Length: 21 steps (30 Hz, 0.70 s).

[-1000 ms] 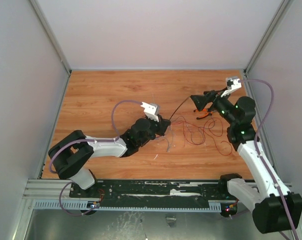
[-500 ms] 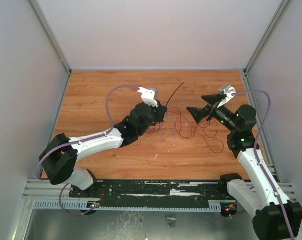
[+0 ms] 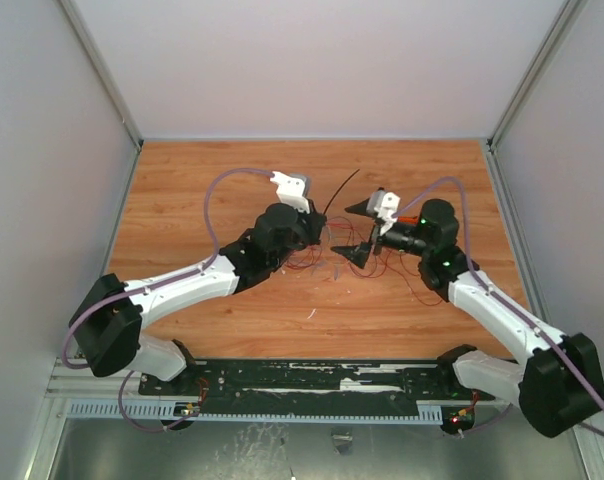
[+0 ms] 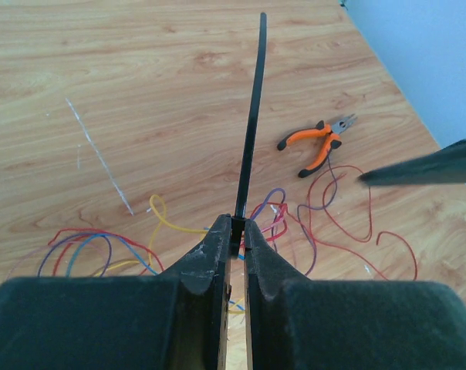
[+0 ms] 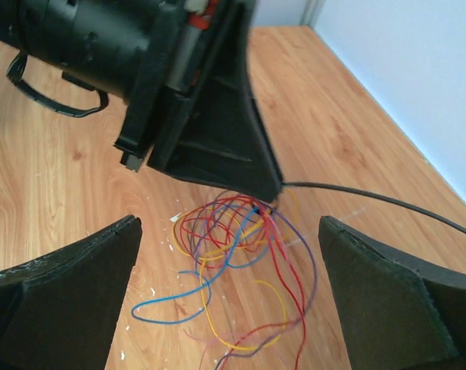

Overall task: Zip-tie the wires
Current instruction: Tie the cable at the center of the board, then adjust the cable at the center of the board.

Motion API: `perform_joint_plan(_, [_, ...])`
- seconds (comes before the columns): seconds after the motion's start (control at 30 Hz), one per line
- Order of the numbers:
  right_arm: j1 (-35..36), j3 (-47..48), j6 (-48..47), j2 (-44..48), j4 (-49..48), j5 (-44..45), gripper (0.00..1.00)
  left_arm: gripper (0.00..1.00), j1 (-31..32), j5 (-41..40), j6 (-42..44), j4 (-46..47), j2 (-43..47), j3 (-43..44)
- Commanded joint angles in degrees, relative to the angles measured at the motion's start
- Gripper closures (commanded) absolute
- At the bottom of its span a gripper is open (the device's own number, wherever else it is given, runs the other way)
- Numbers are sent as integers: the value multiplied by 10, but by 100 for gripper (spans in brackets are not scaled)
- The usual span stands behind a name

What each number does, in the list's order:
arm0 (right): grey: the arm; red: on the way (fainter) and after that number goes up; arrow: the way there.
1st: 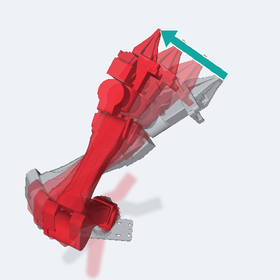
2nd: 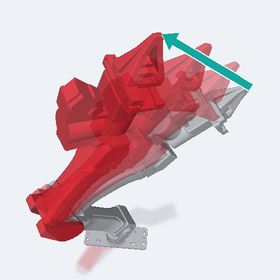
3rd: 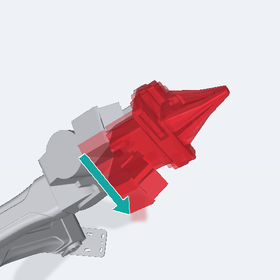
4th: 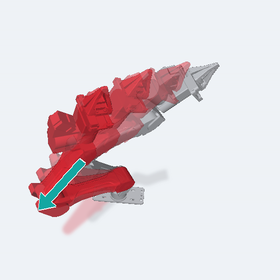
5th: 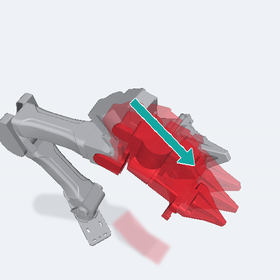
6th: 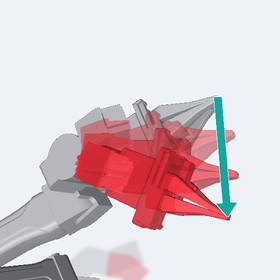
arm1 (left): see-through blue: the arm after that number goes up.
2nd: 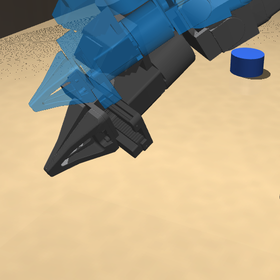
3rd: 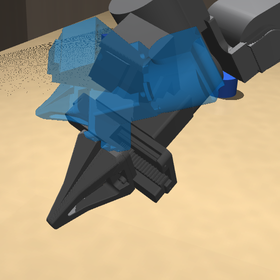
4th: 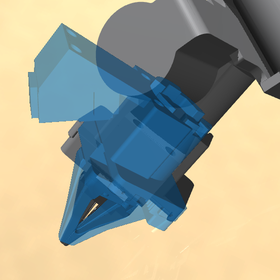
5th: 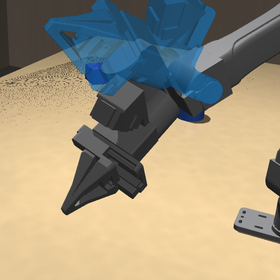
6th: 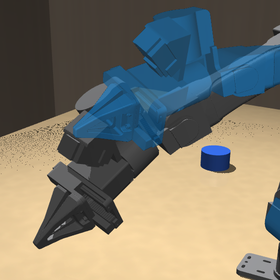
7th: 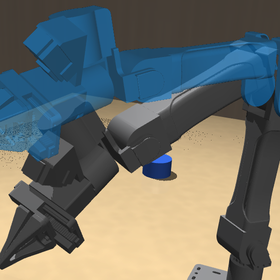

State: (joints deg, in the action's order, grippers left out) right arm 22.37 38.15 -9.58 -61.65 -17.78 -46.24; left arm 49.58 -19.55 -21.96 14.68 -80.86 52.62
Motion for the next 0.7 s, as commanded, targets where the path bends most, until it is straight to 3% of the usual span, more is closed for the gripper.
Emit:
perform_joint_plan(0.0, [42, 29, -97, -37, 0, 66, 1, 100, -4, 8, -2, 3, 26, 12])
perform_joint_plan(0.43, [77, 82, -122, -139, 14, 107, 2, 100, -5, 22, -2, 11, 49, 0])
perform_joint_plan(0.57, [78, 93, -118, -148, 33, 111, 18, 100, -4, 22, 0, 9, 53, -2])
perform_joint_plan(0.67, [78, 95, -118, -147, 48, 112, 36, 100, -7, 22, 0, 3, 56, 0])
